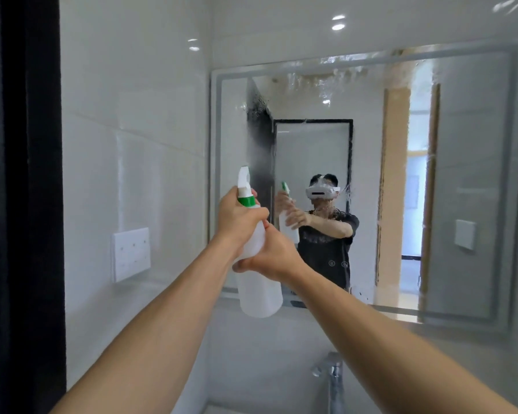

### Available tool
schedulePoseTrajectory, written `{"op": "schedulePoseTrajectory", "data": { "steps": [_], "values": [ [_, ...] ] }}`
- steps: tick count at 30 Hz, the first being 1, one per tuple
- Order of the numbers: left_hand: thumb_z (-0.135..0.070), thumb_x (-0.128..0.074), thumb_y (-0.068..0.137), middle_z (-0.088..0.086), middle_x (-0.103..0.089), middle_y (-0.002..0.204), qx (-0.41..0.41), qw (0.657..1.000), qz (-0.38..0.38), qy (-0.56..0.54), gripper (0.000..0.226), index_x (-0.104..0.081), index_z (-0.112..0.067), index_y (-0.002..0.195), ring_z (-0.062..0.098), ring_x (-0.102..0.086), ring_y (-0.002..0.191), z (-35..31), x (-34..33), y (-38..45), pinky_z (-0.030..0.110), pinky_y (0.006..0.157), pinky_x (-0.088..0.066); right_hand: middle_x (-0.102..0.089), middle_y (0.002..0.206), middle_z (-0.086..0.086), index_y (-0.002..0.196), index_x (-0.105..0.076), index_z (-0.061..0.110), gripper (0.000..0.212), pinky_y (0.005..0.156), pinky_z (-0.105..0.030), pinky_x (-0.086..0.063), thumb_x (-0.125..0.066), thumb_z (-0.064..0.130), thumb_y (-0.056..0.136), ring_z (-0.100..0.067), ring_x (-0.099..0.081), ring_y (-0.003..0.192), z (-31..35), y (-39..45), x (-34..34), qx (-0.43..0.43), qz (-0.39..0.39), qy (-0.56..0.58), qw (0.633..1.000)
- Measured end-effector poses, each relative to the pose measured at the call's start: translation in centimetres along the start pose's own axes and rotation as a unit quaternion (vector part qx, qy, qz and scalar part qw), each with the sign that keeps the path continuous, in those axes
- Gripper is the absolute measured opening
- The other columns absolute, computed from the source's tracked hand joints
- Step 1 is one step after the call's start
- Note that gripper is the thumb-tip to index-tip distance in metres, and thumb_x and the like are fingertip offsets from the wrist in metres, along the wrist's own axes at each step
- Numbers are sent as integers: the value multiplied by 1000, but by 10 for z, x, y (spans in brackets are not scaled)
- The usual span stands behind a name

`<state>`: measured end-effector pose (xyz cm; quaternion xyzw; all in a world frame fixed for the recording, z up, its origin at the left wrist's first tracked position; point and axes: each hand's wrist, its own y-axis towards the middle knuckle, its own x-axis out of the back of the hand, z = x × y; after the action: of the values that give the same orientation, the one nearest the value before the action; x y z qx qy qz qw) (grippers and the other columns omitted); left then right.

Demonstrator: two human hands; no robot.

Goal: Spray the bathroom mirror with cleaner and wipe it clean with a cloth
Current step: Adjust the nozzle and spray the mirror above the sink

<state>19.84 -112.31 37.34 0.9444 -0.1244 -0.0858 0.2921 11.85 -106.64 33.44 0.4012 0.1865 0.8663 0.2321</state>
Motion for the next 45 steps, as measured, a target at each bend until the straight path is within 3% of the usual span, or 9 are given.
{"op": "schedulePoseTrajectory", "data": {
  "steps": [3,9,17,25,28,32,39,43,45],
  "values": [
    [-10,-70,58,4,-67,88,-5,999,37,-9,40,-61,-21,95,35,-68,82,3,-28,-4,56,77,-60,-65,110,2,131,-45,20,86,78,-31,-52,-90,33,59,-19,-62,99,-19,-8,20,-14,-29,-20,999],
    [-1,-75,69,-3,-68,100,-72,994,72,-39,44,-61,-19,106,16,-64,86,-18,-78,-6,51,87,-58,-63,108,4,133,-44,18,87,77,-31,-54,-89,31,59,-17,-61,97,-33,-14,72,-15,-97,-57,994],
    [-16,-72,50,-2,-63,75,-79,988,113,-63,41,-60,-18,89,24,-63,71,-40,-120,-8,58,75,-59,-64,105,5,127,-45,24,86,73,-25,-52,-89,40,56,-16,-63,95,-46,-17,109,-30,-137,-74,987],
    [-14,-75,58,3,-67,104,-81,976,201,-13,49,-60,-23,104,29,-66,98,-33,-172,-36,54,86,-58,-63,109,4,126,-43,25,81,75,-29,-56,-88,27,59,-16,-61,98,-82,-62,143,-75,-175,-47,981],
    [-14,-79,62,4,-64,96,-77,971,228,-2,42,-56,-28,94,28,-65,91,-35,-194,-53,54,87,-56,-65,109,3,129,-42,24,85,82,-38,-58,-88,29,58,-19,-63,98,-97,-78,161,-106,-184,-46,976],
    [-14,-79,77,-4,-61,87,-74,951,299,4,36,-57,-19,105,18,-62,83,-36,-228,-70,45,87,-55,-64,107,6,128,-44,25,85,73,-32,-56,-90,33,57,-16,-63,96,-120,-101,189,-148,-203,-52,967],
    [-48,-75,63,2,-71,98,-56,914,399,59,48,-64,-22,101,23,-68,96,-19,-280,-122,47,90,-56,-64,113,6,126,-48,29,82,89,-37,-53,-93,30,57,-19,-61,105,-170,-162,223,-232,-228,-61,944],
    [-29,-73,82,6,-71,98,-43,861,497,102,19,-67,-17,95,25,-68,99,9,-305,-166,42,90,-54,-62,119,1,131,-49,25,83,97,-43,-50,-92,23,60,-24,-59,112,-204,-216,227,-287,-201,-66,934],
    [-23,-73,85,9,-72,106,-36,829,543,129,23,-70,-12,105,27,-67,101,31,-316,-188,43,91,-55,-59,116,4,133,-50,24,81,90,-36,-47,-91,20,64,-21,-56,111,-222,-250,225,-315,-175,-74,930]
  ]
}}
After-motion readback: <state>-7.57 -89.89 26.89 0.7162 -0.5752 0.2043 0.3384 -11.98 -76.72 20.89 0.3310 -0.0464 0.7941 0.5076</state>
